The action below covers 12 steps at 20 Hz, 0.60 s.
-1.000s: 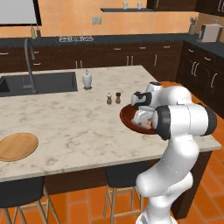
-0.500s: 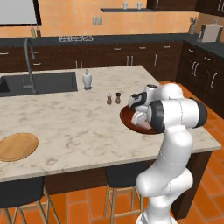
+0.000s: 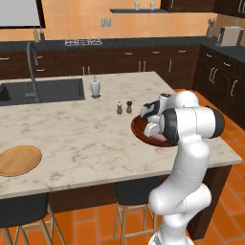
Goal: Place one bun and one sausage from the bowl on each plate.
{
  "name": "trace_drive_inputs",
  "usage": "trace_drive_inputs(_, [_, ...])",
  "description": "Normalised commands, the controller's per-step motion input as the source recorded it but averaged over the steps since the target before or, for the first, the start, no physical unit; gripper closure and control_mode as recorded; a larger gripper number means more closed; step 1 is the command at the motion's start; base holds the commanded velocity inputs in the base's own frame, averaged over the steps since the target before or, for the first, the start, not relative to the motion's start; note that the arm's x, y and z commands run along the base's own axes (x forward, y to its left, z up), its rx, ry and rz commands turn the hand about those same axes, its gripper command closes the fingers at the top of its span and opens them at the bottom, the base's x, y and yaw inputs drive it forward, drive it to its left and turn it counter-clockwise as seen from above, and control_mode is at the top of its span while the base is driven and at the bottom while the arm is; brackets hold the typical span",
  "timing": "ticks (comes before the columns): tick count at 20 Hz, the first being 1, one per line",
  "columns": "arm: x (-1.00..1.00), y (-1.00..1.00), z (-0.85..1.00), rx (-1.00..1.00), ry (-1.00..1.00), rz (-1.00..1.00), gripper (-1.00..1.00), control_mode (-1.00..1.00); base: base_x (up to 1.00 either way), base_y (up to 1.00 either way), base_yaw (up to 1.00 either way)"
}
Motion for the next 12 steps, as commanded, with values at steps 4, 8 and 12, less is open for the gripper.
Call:
trace_drive_inputs(4, [-0.12,0.03,0.23,0.0,0.0,0.0,1.0,-1.0,0.0,0.0,0.0])
trace_drive_inputs(8, [-0.41,0.16,0.88,0.0,-0.04,-0.03,1.0,-1.0,0.0,0.0,0.0])
trace_drive_inputs(12, [-0.41,0.18,1.0,-0.06,-0.06,-0.09,1.0,-1.0,0.0,0.0,0.0])
